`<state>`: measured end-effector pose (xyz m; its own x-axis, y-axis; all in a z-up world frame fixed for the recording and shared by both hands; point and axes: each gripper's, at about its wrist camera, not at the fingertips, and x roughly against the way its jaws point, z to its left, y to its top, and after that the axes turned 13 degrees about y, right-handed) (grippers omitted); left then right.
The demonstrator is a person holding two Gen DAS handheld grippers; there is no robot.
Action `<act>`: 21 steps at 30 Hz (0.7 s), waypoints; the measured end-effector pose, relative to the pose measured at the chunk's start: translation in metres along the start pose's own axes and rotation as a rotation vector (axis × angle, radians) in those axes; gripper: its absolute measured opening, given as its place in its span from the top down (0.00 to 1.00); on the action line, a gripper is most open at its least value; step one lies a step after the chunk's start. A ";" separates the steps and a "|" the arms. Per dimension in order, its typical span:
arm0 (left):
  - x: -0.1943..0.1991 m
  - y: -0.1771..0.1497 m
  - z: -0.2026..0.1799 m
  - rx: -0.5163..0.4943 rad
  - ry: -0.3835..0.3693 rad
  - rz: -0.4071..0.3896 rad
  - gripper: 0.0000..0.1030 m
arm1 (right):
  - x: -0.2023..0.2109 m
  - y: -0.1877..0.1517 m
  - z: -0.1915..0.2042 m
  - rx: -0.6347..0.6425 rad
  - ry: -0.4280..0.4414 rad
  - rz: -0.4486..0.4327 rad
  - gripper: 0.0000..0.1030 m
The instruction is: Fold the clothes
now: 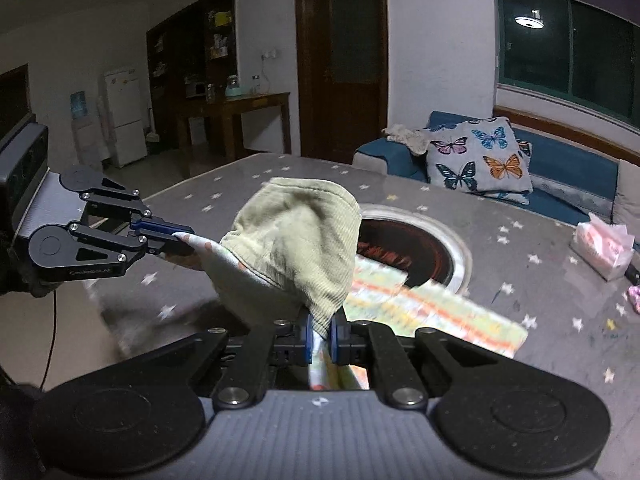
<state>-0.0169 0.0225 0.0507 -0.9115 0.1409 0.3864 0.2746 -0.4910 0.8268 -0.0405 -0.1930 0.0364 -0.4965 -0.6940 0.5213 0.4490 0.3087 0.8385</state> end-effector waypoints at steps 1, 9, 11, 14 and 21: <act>-0.009 0.005 0.003 0.005 0.001 -0.002 0.93 | -0.003 0.005 -0.009 -0.007 -0.003 0.000 0.93; -0.106 0.034 0.024 0.058 0.006 0.099 0.93 | -0.059 0.047 -0.083 -0.041 -0.038 0.060 0.93; -0.133 0.032 0.026 0.063 0.004 0.138 0.93 | -0.078 0.051 -0.101 -0.061 -0.046 0.082 0.93; -0.171 0.026 0.029 0.098 0.004 0.208 0.92 | -0.110 0.047 -0.128 -0.123 -0.066 0.116 0.93; -0.219 0.003 0.023 0.132 0.060 0.292 0.81 | -0.143 0.015 -0.163 -0.202 -0.176 0.125 0.80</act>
<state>0.1904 0.0101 -0.0223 -0.8039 -0.0424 0.5933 0.5607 -0.3870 0.7320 0.1581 -0.1947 -0.0510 -0.5412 -0.5299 0.6529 0.6450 0.2366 0.7266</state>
